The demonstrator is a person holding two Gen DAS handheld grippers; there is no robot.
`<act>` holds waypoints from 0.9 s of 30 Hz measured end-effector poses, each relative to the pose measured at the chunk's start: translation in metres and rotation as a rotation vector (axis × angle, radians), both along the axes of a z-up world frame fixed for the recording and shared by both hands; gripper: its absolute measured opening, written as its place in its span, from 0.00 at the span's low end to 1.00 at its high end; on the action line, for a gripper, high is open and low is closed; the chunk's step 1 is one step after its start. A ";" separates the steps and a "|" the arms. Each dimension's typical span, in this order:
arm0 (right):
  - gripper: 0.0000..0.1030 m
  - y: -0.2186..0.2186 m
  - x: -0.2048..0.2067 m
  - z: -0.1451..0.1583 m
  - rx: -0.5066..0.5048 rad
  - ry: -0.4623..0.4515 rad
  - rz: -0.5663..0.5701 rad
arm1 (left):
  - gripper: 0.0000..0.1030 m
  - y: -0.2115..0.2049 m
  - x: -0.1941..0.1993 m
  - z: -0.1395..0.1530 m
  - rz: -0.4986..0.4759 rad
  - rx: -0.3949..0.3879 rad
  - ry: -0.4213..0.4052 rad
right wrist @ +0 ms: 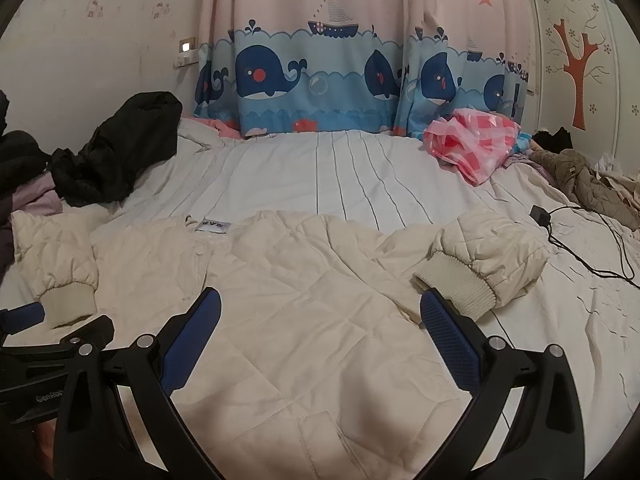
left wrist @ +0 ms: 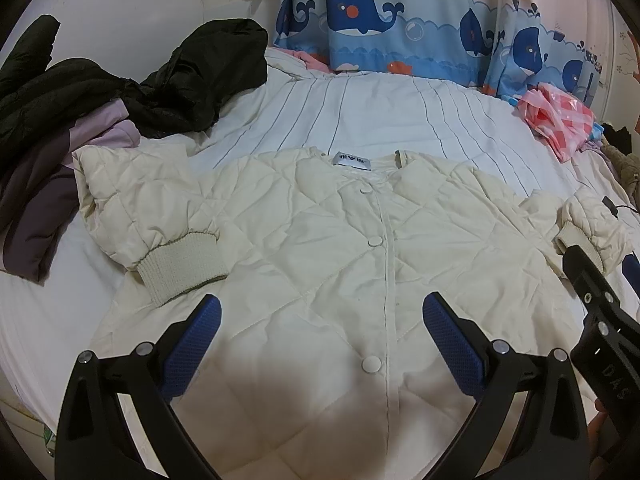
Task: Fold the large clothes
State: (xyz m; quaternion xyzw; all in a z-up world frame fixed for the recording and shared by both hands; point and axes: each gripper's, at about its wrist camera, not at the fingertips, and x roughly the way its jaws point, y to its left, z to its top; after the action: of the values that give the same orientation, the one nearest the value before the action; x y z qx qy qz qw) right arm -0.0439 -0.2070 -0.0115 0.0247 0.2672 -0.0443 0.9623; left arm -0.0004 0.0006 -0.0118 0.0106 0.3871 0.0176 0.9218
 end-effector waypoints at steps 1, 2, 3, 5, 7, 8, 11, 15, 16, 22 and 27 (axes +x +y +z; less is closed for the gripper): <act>0.93 0.001 0.001 0.000 -0.003 0.004 0.001 | 0.94 0.000 0.000 0.000 0.001 0.001 -0.001; 0.93 0.001 0.001 -0.001 -0.004 0.007 0.002 | 0.94 0.000 0.000 0.000 0.001 0.001 -0.001; 0.93 0.001 0.001 -0.001 -0.005 0.009 0.003 | 0.94 0.000 0.000 0.000 0.000 0.000 0.000; 0.93 0.002 0.001 -0.001 -0.006 0.009 0.006 | 0.94 0.000 0.000 0.000 -0.002 -0.002 0.000; 0.93 0.002 0.000 0.000 -0.008 0.008 0.009 | 0.94 0.000 0.000 0.000 -0.005 -0.002 -0.002; 0.93 0.002 0.000 0.000 -0.009 0.006 0.010 | 0.94 0.000 0.000 0.000 -0.007 -0.003 -0.001; 0.93 0.003 -0.001 0.001 -0.012 0.003 0.013 | 0.94 0.000 0.002 -0.001 -0.011 -0.014 0.010; 0.93 0.003 -0.001 0.001 -0.008 0.003 0.014 | 0.94 0.003 0.003 0.000 -0.013 -0.036 0.013; 0.93 0.003 -0.001 0.001 -0.010 0.002 0.013 | 0.94 0.004 0.003 0.001 -0.011 -0.039 0.010; 0.93 0.003 -0.001 0.001 -0.006 0.004 0.014 | 0.94 0.003 0.004 -0.003 -0.013 -0.054 0.031; 0.93 0.002 -0.001 0.000 0.001 0.007 0.018 | 0.94 0.002 0.003 0.002 -0.012 -0.056 -0.012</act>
State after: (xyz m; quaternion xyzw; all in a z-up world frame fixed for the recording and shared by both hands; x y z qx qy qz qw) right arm -0.0445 -0.2046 -0.0114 0.0227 0.2708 -0.0357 0.9617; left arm 0.0030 0.0030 -0.0103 -0.0130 0.3817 0.0011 0.9242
